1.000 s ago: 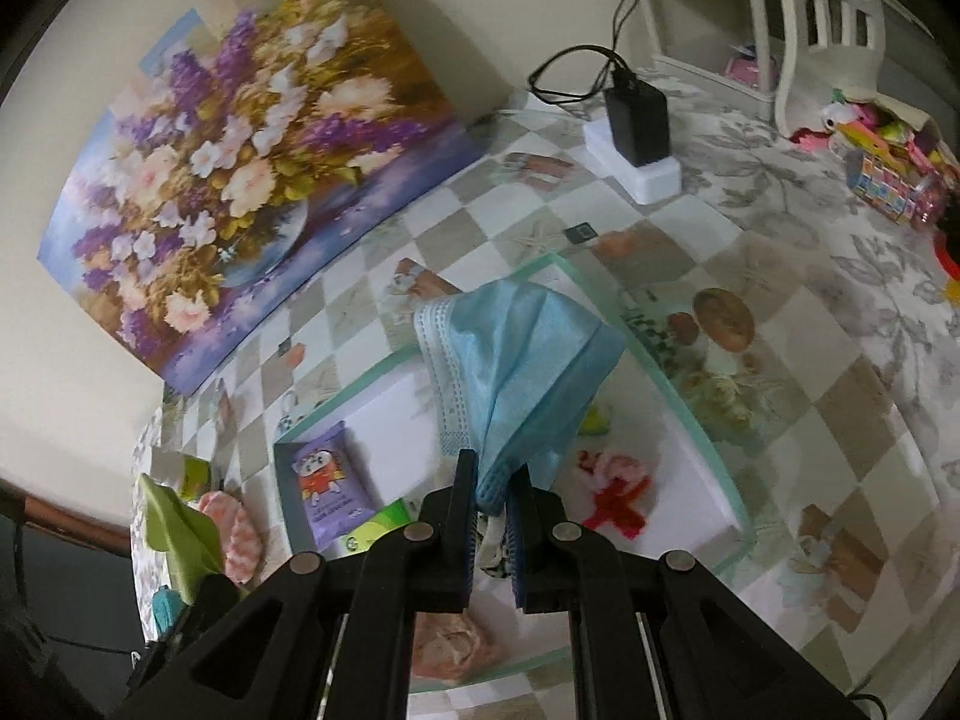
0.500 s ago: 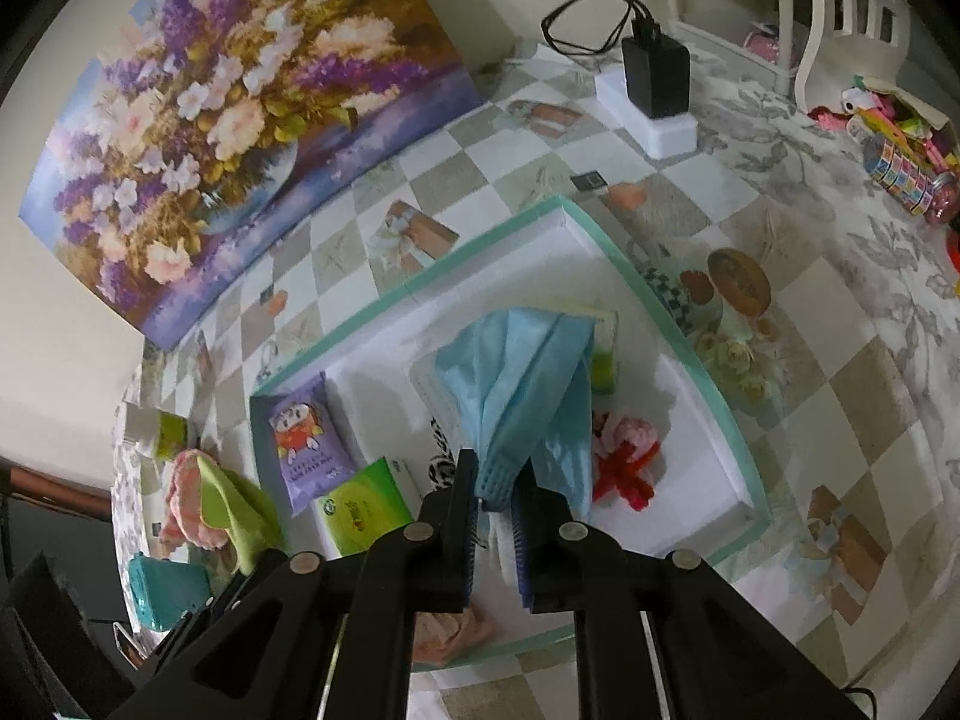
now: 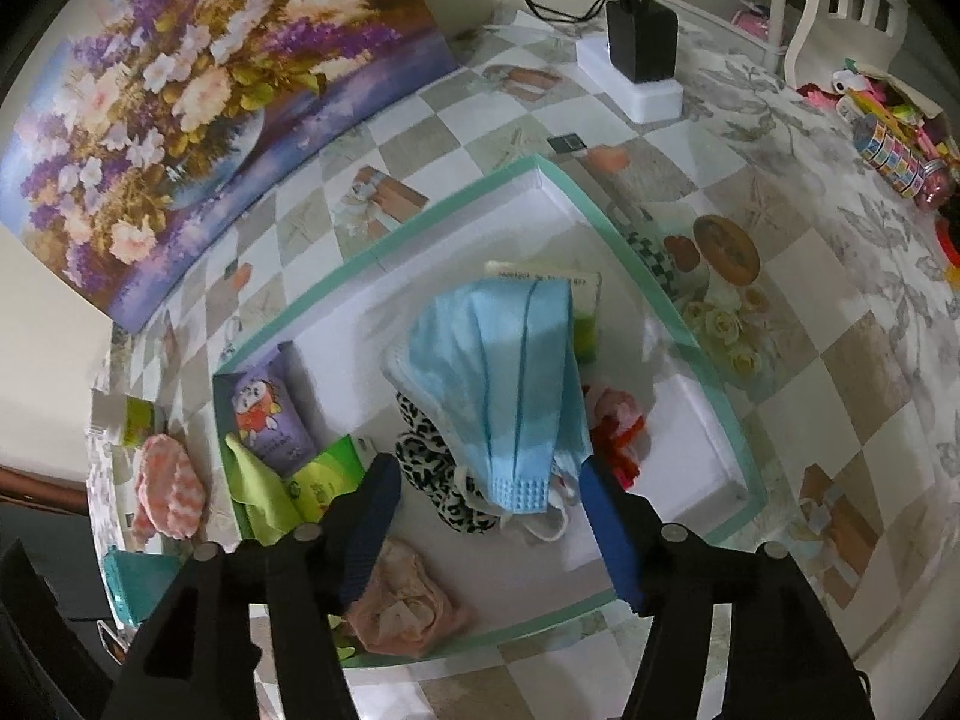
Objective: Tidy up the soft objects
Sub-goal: 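Carry the green cloth and blue mask over the white tray and release both, then move both tools back toward the striped knit cloth and tan sponge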
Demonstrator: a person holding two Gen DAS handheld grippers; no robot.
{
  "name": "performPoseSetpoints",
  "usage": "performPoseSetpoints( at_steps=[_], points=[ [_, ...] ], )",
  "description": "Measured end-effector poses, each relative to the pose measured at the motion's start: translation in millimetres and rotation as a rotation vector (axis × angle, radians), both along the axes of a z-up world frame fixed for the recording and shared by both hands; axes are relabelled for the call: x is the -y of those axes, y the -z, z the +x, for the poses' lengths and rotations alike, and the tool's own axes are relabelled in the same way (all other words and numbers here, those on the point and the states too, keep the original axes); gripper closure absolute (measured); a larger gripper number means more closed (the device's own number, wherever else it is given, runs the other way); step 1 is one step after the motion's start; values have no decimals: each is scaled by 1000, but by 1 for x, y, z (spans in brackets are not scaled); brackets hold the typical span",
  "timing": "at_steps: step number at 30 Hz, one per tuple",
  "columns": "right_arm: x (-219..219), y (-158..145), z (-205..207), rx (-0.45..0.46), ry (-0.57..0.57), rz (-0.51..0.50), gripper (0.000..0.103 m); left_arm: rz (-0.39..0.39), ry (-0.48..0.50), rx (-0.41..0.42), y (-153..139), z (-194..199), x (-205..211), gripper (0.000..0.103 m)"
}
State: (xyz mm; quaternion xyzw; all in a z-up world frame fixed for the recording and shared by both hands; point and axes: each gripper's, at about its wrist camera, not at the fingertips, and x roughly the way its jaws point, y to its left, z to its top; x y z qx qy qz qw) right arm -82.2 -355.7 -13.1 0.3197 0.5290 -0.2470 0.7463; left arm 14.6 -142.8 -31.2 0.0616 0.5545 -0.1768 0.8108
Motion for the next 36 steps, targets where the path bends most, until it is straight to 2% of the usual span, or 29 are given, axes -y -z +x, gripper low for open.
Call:
performPoseSetpoints(
  at_steps=[5, 11, 20, 36],
  points=[
    [-1, 6, 2, -30, -9, -4, 23, 17, -40, -8, 4, 4, -8, 5],
    [-1, 8, 3, -49, -14, -14, 17, 42, -85, -9, 7, 9, -16, 4],
    [-17, 7, 16, -74, -71, -61, 14, 34, -150, -27, 1, 21, -36, 4],
    [-50, -9, 31, -41, -170, -113, 14, 33, -222, 39, -38, 38, -80, 4]
  ],
)
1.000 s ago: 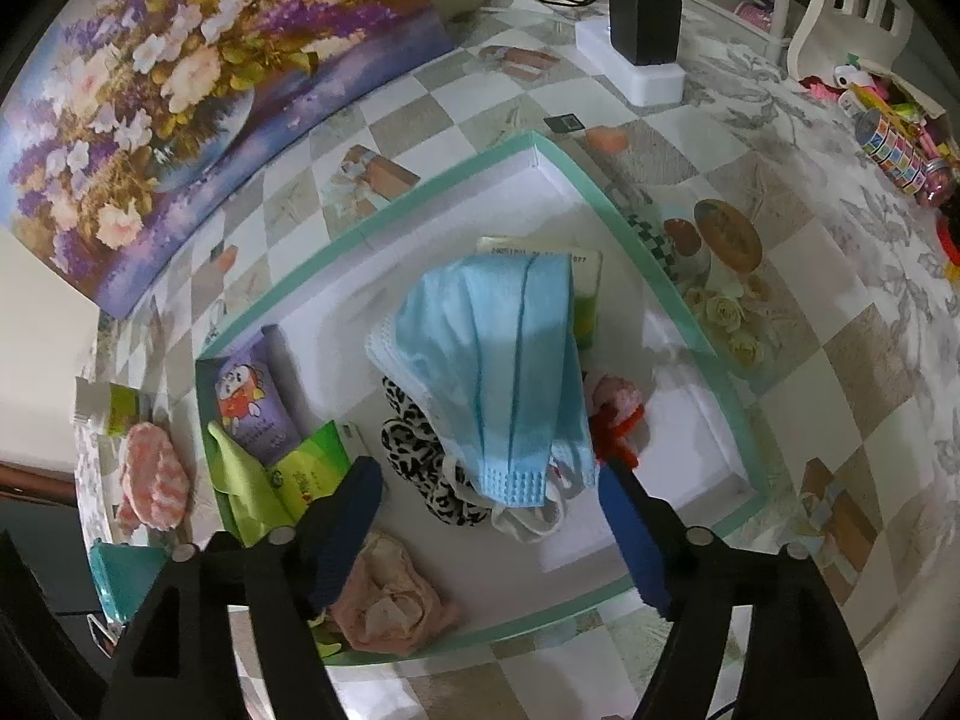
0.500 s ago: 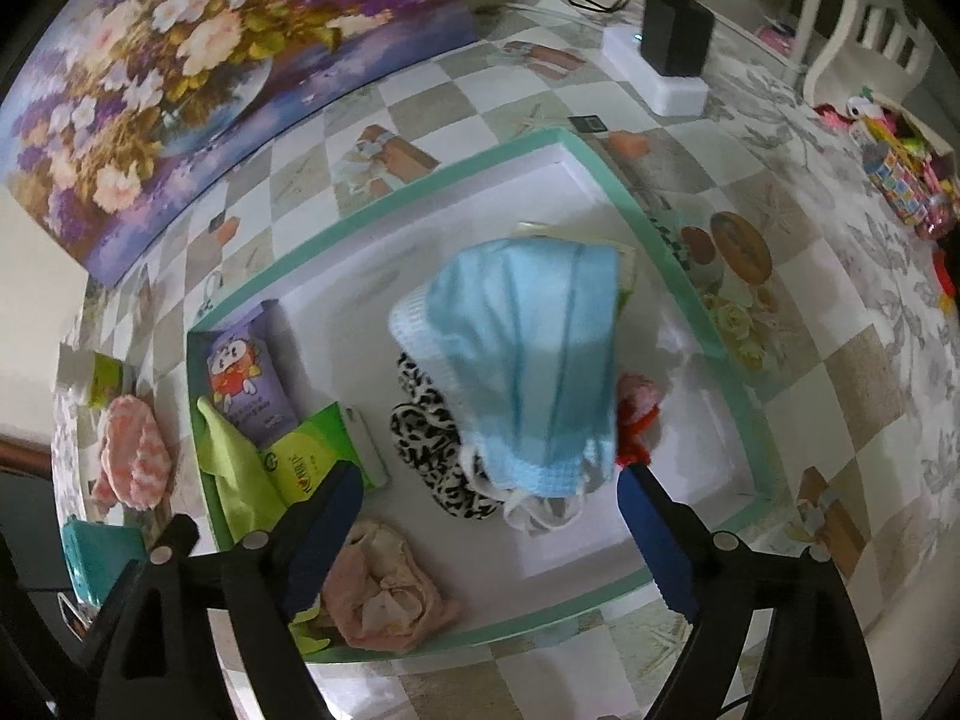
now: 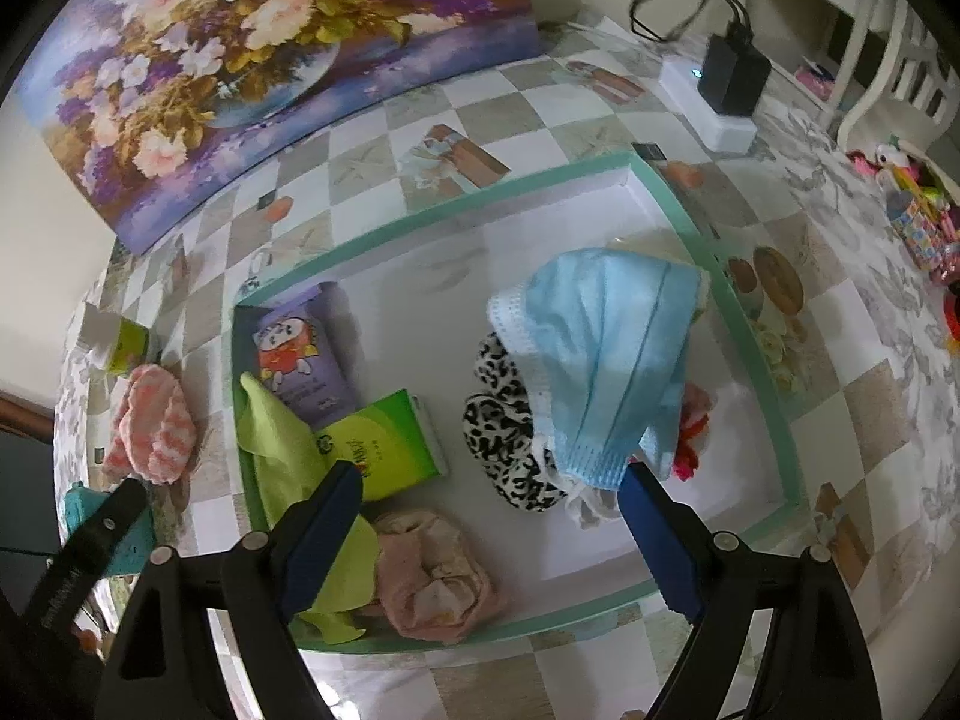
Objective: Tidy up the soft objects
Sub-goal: 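Move both tools back toward the striped knit cloth and tan sponge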
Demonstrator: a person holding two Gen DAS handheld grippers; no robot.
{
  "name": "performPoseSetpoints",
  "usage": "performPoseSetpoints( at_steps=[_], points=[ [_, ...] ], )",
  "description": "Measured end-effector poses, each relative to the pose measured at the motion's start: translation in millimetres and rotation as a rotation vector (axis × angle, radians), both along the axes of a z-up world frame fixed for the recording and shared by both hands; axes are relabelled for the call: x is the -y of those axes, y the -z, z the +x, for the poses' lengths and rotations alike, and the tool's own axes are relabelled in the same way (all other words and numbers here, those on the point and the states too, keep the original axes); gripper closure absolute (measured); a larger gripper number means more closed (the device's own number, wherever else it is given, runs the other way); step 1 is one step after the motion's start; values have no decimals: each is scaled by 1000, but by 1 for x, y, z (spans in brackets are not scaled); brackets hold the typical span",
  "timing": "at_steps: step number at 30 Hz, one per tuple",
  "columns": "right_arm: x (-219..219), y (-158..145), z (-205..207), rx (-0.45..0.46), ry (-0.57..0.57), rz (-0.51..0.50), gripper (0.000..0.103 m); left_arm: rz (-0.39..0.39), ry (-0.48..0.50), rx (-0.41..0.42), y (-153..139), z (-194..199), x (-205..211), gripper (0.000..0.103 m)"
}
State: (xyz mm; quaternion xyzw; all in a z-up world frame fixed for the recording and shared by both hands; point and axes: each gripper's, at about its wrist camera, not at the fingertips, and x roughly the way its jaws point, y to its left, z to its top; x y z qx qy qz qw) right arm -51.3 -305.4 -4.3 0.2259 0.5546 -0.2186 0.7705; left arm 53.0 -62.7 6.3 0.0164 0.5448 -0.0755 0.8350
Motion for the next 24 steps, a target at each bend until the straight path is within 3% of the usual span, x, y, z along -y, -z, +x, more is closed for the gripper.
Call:
performPoseSetpoints(
  at_steps=[12, 24],
  points=[
    [-59, -11, 20, 54, -191, -27, 14, -25, -119, 74, -35, 16, -68, 4],
    [-71, -13, 26, 110, -191, 0, 14, -93, -207, 41, -34, 30, -106, 4]
  ],
)
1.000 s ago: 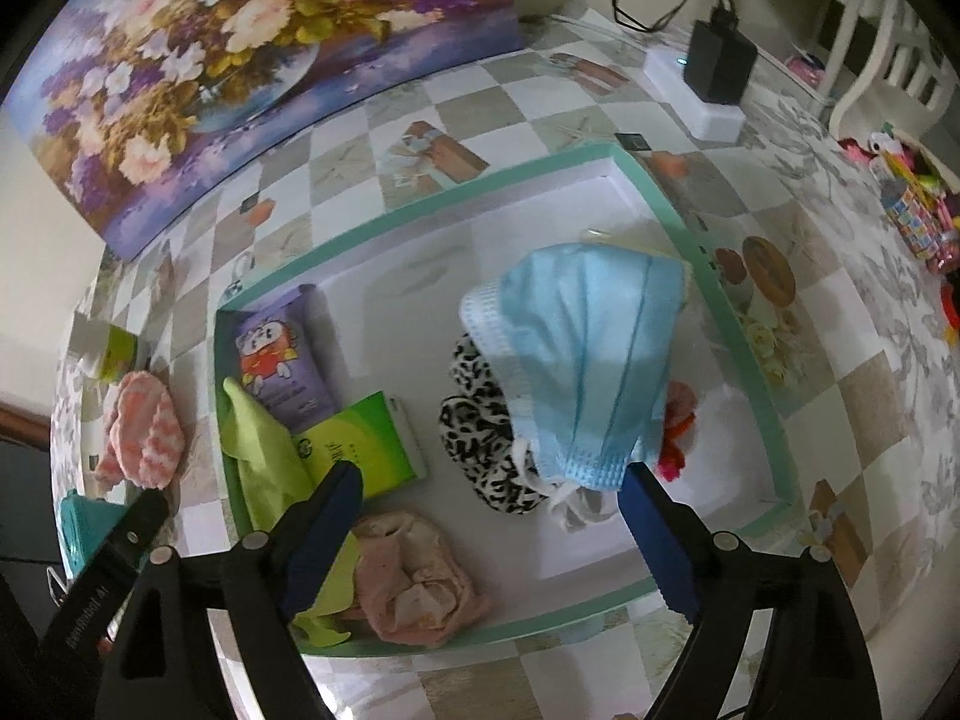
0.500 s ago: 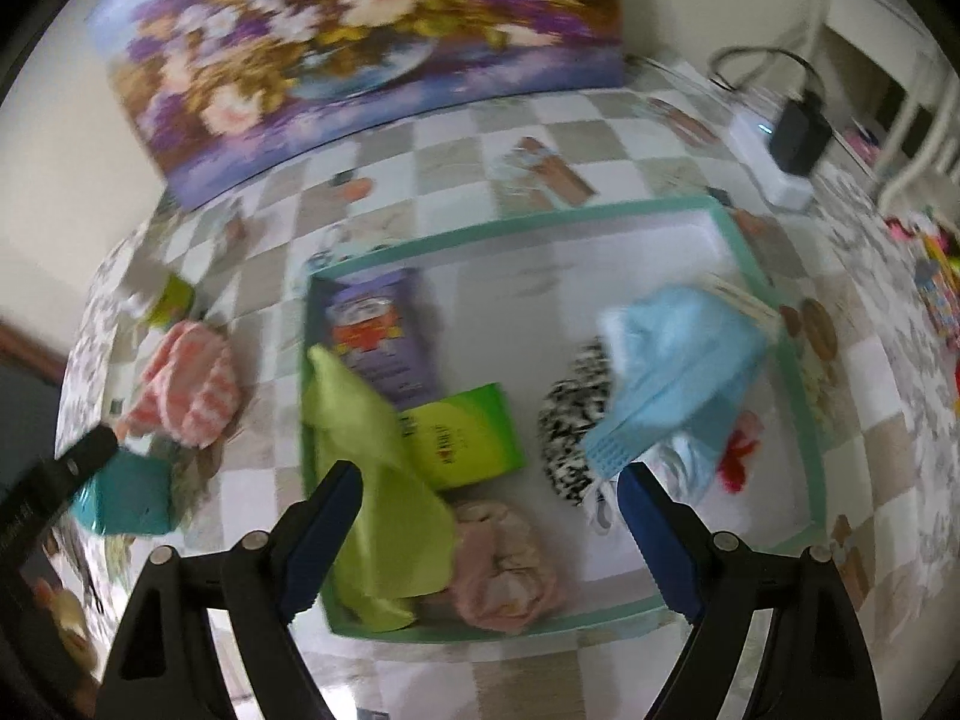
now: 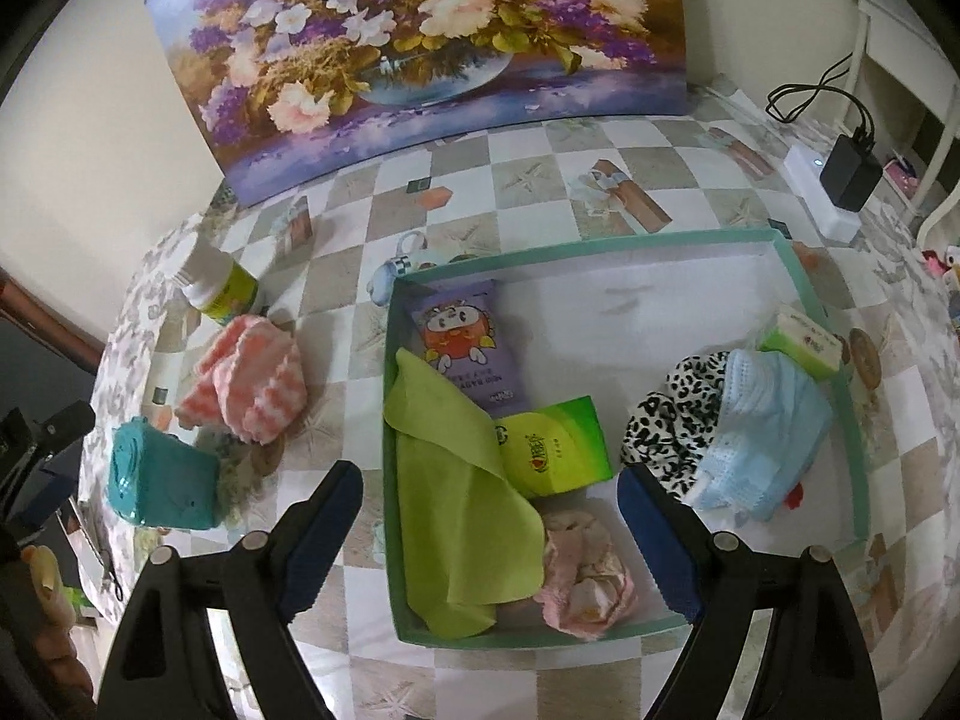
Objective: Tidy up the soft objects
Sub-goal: 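Move both tools back toward the striped knit cloth and tan sponge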
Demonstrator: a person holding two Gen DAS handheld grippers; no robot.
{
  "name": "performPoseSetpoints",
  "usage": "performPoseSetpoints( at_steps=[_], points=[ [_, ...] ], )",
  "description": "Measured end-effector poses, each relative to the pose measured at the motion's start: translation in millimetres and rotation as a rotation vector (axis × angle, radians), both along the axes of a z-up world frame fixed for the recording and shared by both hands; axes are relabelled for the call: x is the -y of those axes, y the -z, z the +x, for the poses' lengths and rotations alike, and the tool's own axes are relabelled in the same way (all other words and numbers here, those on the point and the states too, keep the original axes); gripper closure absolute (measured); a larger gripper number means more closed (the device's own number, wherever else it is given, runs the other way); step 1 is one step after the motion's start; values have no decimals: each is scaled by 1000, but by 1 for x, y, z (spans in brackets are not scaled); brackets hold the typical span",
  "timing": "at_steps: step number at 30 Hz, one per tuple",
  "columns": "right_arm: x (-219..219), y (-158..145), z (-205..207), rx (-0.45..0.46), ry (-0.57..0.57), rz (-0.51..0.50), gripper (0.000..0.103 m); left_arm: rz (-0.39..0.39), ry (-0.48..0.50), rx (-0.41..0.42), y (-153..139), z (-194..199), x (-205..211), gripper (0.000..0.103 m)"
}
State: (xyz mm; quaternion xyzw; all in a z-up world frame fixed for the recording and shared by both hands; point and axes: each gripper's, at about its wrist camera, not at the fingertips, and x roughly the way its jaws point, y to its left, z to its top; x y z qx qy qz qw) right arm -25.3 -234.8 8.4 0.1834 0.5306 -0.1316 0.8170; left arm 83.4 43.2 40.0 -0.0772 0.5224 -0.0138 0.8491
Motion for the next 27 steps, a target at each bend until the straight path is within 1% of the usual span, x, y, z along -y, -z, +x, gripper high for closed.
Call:
performPoseSetpoints(
  at_steps=[6, 11, 14, 17, 22, 27],
  points=[
    [-17, 5, 11, 10, -46, -2, 14, 15, 8, 3, -1, 15, -1, 4],
    [-35, 2, 26, 56, -93, -9, 14, 20, 20, -10, 4, 30, -1, 4],
    [-47, 1, 41, 92, -126, 18, 14, 30, 36, -16, 7, 38, 2, 4],
    [-59, 4, 56, 109, -162, 43, 14, 45, 49, -28, 13, 47, 6, 4],
    [-81, 16, 80, 99, -235, 23, 14, 33, 59, -52, 24, 66, 12, 4],
    [-96, 36, 102, 72, -298, 42, 14, 17, 61, -82, 38, 83, 17, 5]
  ],
)
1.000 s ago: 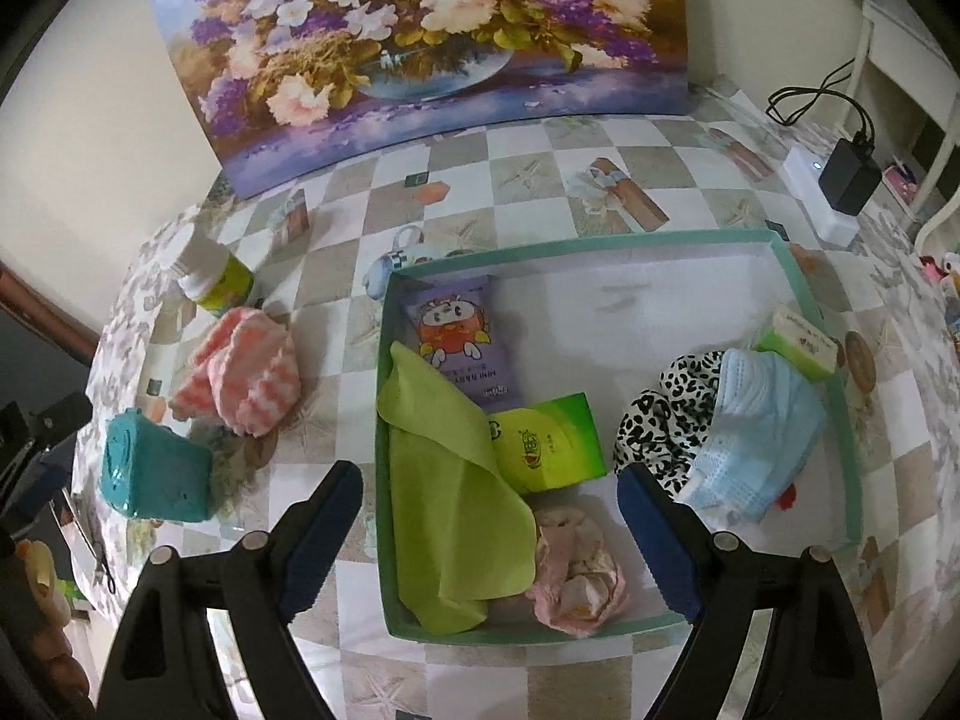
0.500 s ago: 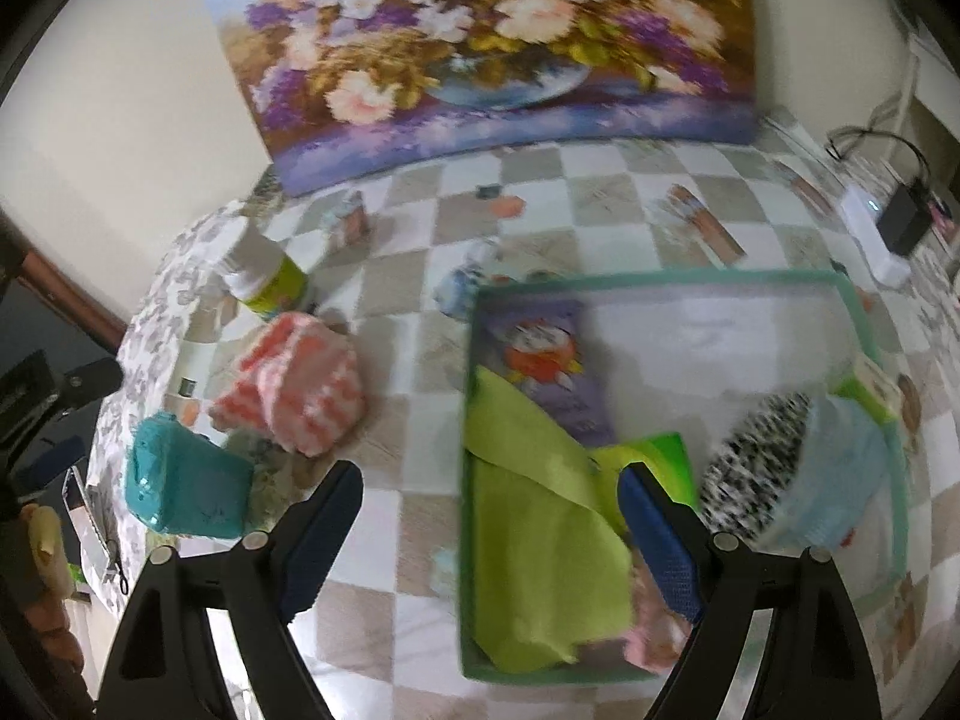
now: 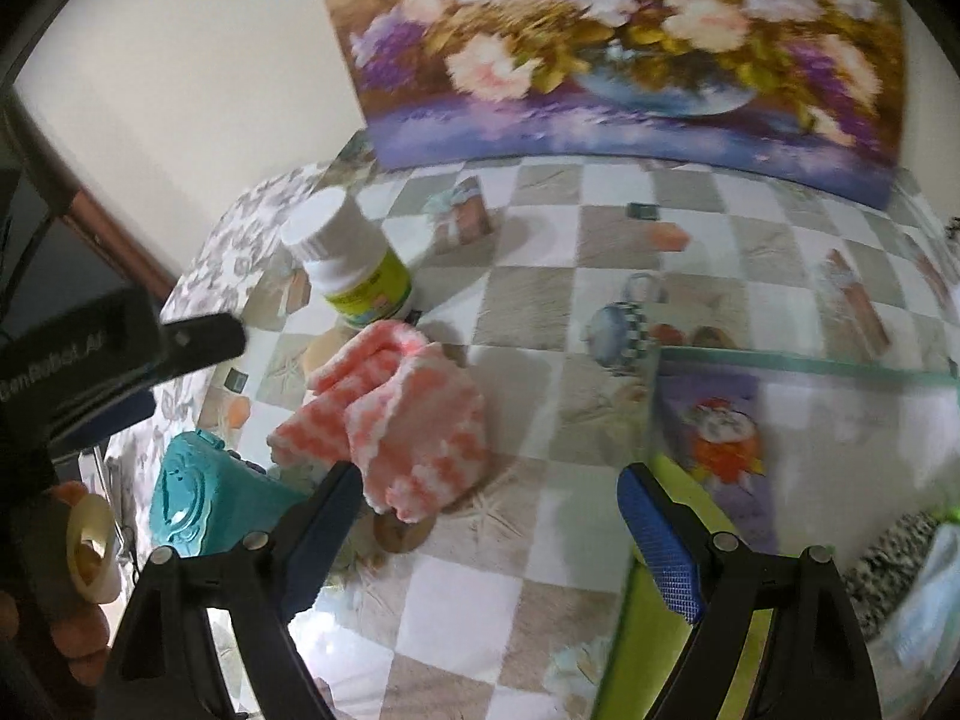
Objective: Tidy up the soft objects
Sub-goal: 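Move both tools back toward the striped knit cloth and tan sponge, then grasp the tan round sponge with the left tool while the right tool grasps the striped knit cloth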
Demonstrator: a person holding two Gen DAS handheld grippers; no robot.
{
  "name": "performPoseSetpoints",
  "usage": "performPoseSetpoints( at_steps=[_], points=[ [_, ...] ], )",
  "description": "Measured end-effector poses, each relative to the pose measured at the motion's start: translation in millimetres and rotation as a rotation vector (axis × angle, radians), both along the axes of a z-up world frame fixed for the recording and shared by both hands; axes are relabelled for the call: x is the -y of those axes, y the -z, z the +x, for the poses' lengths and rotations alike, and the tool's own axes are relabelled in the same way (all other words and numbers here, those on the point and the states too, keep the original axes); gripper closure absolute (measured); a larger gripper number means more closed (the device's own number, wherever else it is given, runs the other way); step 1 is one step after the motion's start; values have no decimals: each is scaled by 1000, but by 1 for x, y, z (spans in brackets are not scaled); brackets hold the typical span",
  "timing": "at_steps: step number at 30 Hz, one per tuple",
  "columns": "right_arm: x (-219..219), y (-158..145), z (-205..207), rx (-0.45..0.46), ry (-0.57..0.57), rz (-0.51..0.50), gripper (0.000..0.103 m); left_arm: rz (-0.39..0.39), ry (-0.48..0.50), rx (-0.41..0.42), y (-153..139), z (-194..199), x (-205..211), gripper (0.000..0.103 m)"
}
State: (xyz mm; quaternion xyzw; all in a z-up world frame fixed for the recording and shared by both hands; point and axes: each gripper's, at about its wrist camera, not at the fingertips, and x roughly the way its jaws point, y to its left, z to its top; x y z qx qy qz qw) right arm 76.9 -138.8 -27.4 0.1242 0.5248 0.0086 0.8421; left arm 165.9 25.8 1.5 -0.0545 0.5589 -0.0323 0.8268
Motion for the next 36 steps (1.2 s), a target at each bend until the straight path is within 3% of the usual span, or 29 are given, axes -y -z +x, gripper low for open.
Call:
performPoseSetpoints(
  at_steps=[7, 9, 14, 23, 36],
  points=[
    [-22, 24, 26, -23, -77, 5, 15, -6, 19, 10, 7, 15, 3, 4],
    [-27, 34, 32, -31, -96, -13, 19, -12, 18, 14, 8, 18, 1, 5],
    [-19, 47, 39, -34, -96, 21, 55, -29, -4, 3, 17, 24, -5, 5],
    [12, 41, 41, 4, -43, 138, 89, -11, 16, -41, 25, 30, 1, 5],
    [22, 34, 41, 27, -49, 229, 96, 43, 55, -157, 34, 49, 16, 5]
  ],
)
